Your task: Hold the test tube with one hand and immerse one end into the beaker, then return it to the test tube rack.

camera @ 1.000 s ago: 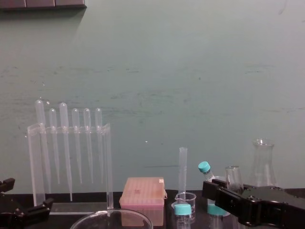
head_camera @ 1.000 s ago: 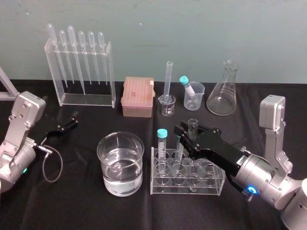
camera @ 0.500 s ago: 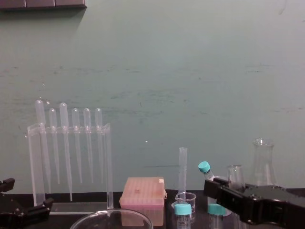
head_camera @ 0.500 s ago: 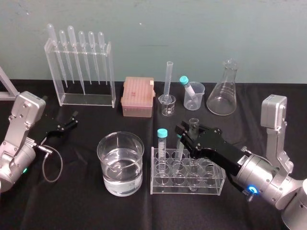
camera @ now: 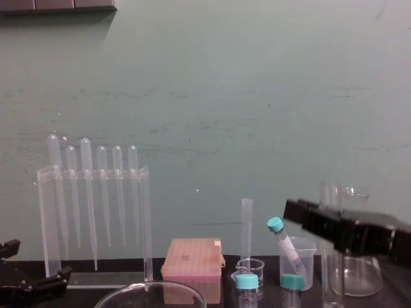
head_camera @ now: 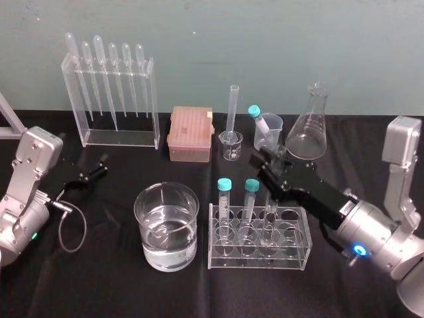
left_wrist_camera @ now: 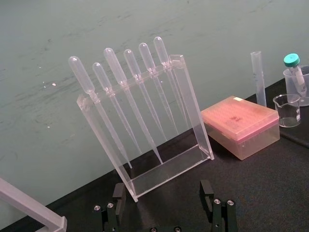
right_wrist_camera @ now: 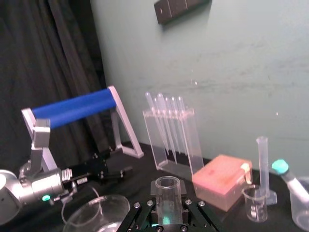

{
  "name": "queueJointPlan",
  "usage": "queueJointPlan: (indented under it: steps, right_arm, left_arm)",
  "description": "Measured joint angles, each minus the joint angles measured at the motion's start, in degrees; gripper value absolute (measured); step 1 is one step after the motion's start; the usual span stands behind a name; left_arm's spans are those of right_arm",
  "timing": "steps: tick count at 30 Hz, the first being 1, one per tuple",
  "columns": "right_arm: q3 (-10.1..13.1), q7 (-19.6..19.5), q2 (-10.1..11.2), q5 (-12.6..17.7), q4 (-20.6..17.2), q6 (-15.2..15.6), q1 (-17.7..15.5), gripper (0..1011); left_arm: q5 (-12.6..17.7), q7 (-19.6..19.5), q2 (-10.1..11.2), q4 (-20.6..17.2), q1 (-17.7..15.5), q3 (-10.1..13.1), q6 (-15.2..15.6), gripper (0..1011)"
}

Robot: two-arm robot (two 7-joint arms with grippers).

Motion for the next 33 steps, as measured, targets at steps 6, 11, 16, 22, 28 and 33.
queueJointPlan:
  steps: [6,11,16,22,28,33]
  right_arm:
    - [0.85,0.14,0.60,0.91,-1.76,-0.74,0.26,194]
    - [1.42,0.38,0.92,1.43,-2.69,-1.59,0.75,194]
    - [1.59,0.44,1.06,1.44,-2.91,-2.25,1.64,194]
    - [1.36,0.68,1.03,0.90,-2.33,-2.67,2.96,194]
    - [0.79,1.07,1.06,0.33,-1.86,-2.75,3.90,194]
    - [0.52,1.11,1.18,0.02,-1.76,-2.52,4.10,194]
  left_arm:
    - [0.00,0.00,0.00,0.00,0.00,0.00,0.00,1000]
    - [0.00,0.00,0.00,0.00,0.00,0.00,0.00,1000]
    - [0.00,0.00,0.00,0.00,0.00,0.00,0.00,1000]
    - [0.00,0.00,0.00,0.00,0.00,0.00,0.00,1000]
    - [0.00,0.00,0.00,0.00,0.00,0.00,0.00,1000]
    - [0.00,0.00,0.00,0.00,0.00,0.00,0.00,1000]
